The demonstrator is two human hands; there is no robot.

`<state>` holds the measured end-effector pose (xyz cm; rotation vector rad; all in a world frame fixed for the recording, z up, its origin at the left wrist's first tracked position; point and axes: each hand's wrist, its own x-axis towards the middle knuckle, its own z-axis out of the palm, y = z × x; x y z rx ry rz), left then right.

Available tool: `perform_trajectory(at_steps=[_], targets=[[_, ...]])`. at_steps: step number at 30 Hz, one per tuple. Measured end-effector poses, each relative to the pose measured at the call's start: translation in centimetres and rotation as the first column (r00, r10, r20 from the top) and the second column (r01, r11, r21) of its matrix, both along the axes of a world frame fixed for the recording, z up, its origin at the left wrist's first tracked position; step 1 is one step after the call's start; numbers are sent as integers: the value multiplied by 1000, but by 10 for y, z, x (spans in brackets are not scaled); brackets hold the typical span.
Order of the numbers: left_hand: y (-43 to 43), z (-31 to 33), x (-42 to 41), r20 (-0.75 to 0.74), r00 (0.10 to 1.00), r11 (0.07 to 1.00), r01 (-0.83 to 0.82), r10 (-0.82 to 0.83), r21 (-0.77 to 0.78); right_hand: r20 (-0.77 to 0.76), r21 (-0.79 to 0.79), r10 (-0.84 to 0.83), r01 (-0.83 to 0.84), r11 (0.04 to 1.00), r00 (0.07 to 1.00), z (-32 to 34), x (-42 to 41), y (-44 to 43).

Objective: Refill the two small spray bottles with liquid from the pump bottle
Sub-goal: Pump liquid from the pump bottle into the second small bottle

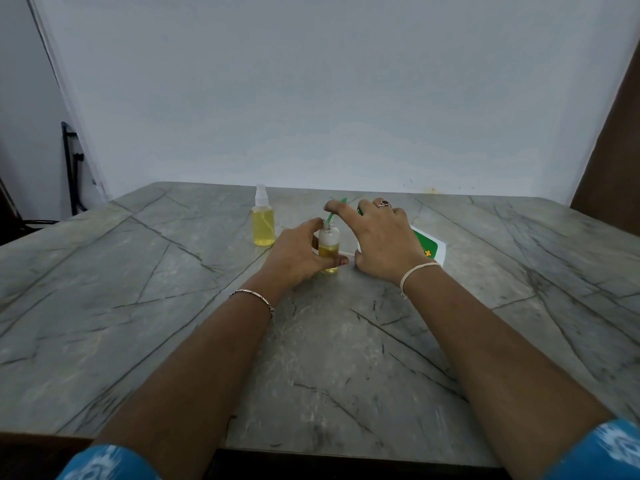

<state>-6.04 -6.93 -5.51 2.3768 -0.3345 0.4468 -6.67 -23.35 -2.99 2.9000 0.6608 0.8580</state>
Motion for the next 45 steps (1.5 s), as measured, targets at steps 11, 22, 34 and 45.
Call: perform_trajectory(at_steps=[11, 22, 34, 45], targets=[[0, -1, 3, -7, 1000, 1000, -10, 10, 15, -13, 43, -6, 7, 999, 1000, 2, 2, 4], [1, -2, 4, -7, 1000, 1000, -18, 18, 8, -4, 23, 0, 0, 1000, 1000, -1, 2, -1], [0, 0, -1, -7, 1000, 1000, -3, 3, -19, -28, 97, 28, -26, 995, 999, 0, 4, 0], [2, -2, 3, 5, 1000, 1000, 0, 0, -11, -44, 100, 24, -20, 995, 999, 0, 2, 0]])
